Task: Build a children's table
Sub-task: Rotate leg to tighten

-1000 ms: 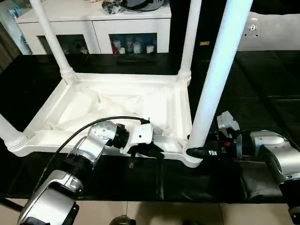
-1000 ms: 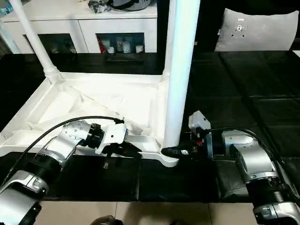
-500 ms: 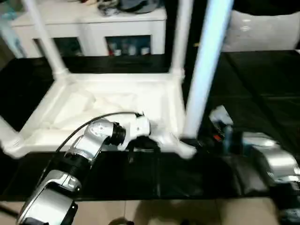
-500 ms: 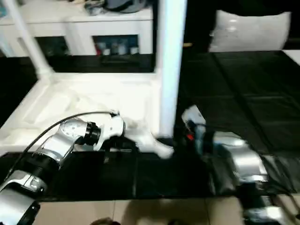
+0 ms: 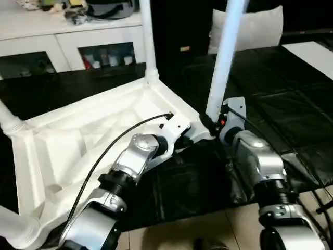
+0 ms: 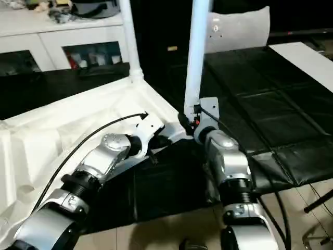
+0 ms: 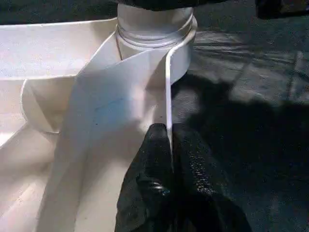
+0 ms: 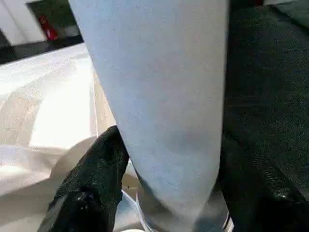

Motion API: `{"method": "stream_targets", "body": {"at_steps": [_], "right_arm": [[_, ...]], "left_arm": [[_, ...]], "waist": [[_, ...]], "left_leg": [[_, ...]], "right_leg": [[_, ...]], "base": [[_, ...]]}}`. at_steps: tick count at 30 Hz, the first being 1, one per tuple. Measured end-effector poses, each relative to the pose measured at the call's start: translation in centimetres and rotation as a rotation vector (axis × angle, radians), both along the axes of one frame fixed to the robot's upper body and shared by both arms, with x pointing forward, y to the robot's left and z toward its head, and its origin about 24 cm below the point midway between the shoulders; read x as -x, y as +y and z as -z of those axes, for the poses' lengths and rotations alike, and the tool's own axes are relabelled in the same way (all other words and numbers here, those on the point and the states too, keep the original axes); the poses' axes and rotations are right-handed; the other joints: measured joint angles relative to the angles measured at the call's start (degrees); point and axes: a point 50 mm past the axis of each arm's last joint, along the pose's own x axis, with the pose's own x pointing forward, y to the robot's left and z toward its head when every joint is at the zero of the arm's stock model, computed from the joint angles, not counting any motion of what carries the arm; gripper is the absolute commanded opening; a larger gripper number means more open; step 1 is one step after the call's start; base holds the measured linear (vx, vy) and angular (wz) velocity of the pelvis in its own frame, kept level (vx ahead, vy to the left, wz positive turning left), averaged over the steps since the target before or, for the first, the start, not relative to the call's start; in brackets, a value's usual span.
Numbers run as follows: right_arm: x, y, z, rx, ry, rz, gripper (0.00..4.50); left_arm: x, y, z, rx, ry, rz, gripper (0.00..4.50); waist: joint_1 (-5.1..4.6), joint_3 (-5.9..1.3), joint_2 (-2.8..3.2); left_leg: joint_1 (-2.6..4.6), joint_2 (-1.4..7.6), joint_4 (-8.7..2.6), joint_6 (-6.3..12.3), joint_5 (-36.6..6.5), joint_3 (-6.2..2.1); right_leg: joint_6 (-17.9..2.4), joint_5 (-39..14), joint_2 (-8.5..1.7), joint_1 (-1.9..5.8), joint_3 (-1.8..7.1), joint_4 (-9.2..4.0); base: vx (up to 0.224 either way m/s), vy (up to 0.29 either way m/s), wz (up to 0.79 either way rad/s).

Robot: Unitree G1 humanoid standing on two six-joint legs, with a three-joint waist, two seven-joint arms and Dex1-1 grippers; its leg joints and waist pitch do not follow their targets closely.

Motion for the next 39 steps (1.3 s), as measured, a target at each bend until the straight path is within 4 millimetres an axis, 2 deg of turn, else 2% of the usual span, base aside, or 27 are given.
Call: {"method": "stream_targets", "body": {"at_steps": [1, 3, 4, 7, 9, 11, 15, 17, 22, 25, 28, 32, 36, 39], "right_arm": [[0.0, 0.1, -0.1, -0.001, -0.01, -0.002, 3.19], [0.0, 0.1, -0.3, -0.002, -0.03, -0.016, 3.49], [0.0, 0.0, -0.3, 0.001, -0.04, -0.026, 3.49], [0.3, -0.8, -0.6, 0.028, -0.08, -0.081, 3.67], [0.7, -1.4, -0.7, 0.039, -0.099, -0.129, 4.02], [1.2, -2.3, -0.7, 0.057, -0.111, -0.197, 4.11], [2.4, -4.2, -1.1, 0.126, -0.129, -0.362, 4.48], [3.1, -5.4, -1.3, 0.147, -0.12, -0.443, 4.48], [4.4, -7.6, -1.9, 0.185, -0.093, -0.58, 4.48], [5.7, -8.3, -2.0, 0.176, -0.063, -0.72, 4.48], [6.3, -8.0, -1.9, 0.178, -0.046, -0.837, 4.48], [6.9, -7.4, -1.5, 0.163, -0.003, -0.959, 4.1], [7.3, -6.9, -1.2, 0.107, 0.036, -1.038, 3.76], [7.4, -6.5, -1.0, 0.089, 0.052, -1.074, 3.53]], "left_arm": [[0.0, 0.0, -0.1, 0.0, -0.005, 0.001, 0.0], [-0.1, 0.1, -0.3, -0.001, -0.018, 0.008, 0.0], [-0.1, 0.1, -0.4, -0.001, -0.025, 0.013, 0.0], [-0.2, 0.4, -0.7, -0.005, -0.049, 0.04, 0.0], [-0.2, 0.7, -0.9, -0.01, -0.061, 0.063, 0.0], [-0.1, 1.0, -0.8, -0.014, -0.071, 0.096, 0.0], [0.2, 2.0, -0.6, -0.026, -0.081, 0.157, 0.0], [0.3, 2.7, -0.4, -0.03, -0.08, 0.198, 0.0], [1.2, 4.7, 0.1, -0.01, -0.05, 0.323, 0.0], [2.0, 6.1, 0.2, -0.018, -0.034, 0.429, 0.0], [2.4, 6.9, 0.1, -0.046, -0.029, 0.525, 0.0], [3.0, 6.6, 0.1, -0.047, -0.022, 0.634, 0.0], [3.3, 6.8, 0.0, -0.058, -0.027, 0.701, 0.0], [3.4, 6.9, 0.0, -0.068, -0.032, 0.74, 0.0]], "waist": [[0.03, -0.01, 0.01], [0.35, -0.03, 0.02], [0.59, -0.05, 0.04], [1.99, -0.1, 0.12], [3.06, -0.19, 0.26], [4.0, -0.2, 0.27], [5.59, -0.22, 0.3], [6.14, -0.21, 0.28], [6.74, -0.2, 0.27], [7.65, -0.2, 0.26], [8.39, -0.21, 0.24], [9.51, -0.24, 0.16], [10.05, -0.26, 0.12], [10.85, -0.27, 0.1]], "left_leg": [[-0.33, -0.07, -0.04, 0.0, 0.0, -0.02], [-0.57, -0.23, -0.07, 0.06, -0.03, -0.03], [-0.71, -0.26, -0.08, 0.09, -0.05, -0.03], [-1.06, -0.25, -0.07, 0.42, 0.12, -0.06], [-1.34, -0.15, -0.09, 0.45, 0.15, -0.06], [-1.28, -0.13, 0.01, 0.46, 0.15, -0.02], [-1.14, 0.01, 0.04, 0.49, 0.19, 0.06], [-1.04, 0.04, 0.08, 0.47, 0.19, 0.11], [-0.46, 0.03, 0.1, 0.26, 0.07, 0.31], [-0.36, 0.04, 0.09, 0.14, 0.0, 0.42], [-0.3, 0.04, 0.1, 0.14, 0.0, 0.52], [-0.25, 0.07, 0.13, 0.15, 0.01, 1.07], [-0.29, 0.07, 0.29, 0.15, 0.01, 1.15], [-0.29, 0.07, 0.31, 0.15, 0.01, 1.18]], "right_leg": [[0.01, 0.02, 0.0, -0.11, 0.17, 0.13], [-0.03, 0.48, 0.0, -0.4, 0.5, 0.36], [-0.05, 0.59, 0.0, -0.62, 0.58, 0.49], [-0.22, 0.52, -0.01, -1.3, 0.69, 1.33], [-0.37, 0.37, 0.07, -1.81, 0.69, 1.71], [-0.52, 0.07, 0.06, -2.0, 0.77, 2.2], [-0.61, 0.11, 0.14, -1.95, 0.76, 2.24], [-0.46, 0.04, 0.15, -1.84, 0.8, 2.23], [-0.42, 0.08, 0.15, -1.62, 1.07, 2.22], [-0.42, 0.08, 0.16, -1.56, 1.19, 2.24], [-0.41, 0.08, 0.17, -1.55, 1.34, 2.23], [-0.41, 0.08, 0.15, -1.56, 1.84, 2.22], [-0.41, 0.08, 0.14, -1.55, 1.99, 2.23], [-0.41, 0.08, 0.14, -1.55, 2.04, 2.25]], "base": [[0.0, 0.0, 0.0], [0.0, 0.0, 0.0], [0.055, -0.026, 0.05], [0.0, 0.0, 0.0], [0.0, 0.0, 0.0], [0.0, 0.0, 0.0], [0.0, 0.0, 0.0], [0.0, 0.0, 0.0], [0.0, 0.0, 0.0], [0.0, 0.0, 0.0], [0.0, 0.0, 0.0], [0.0, 0.0, 0.0], [0.0, 0.0, 0.0], [0.0, 0.0, 0.0]]}}
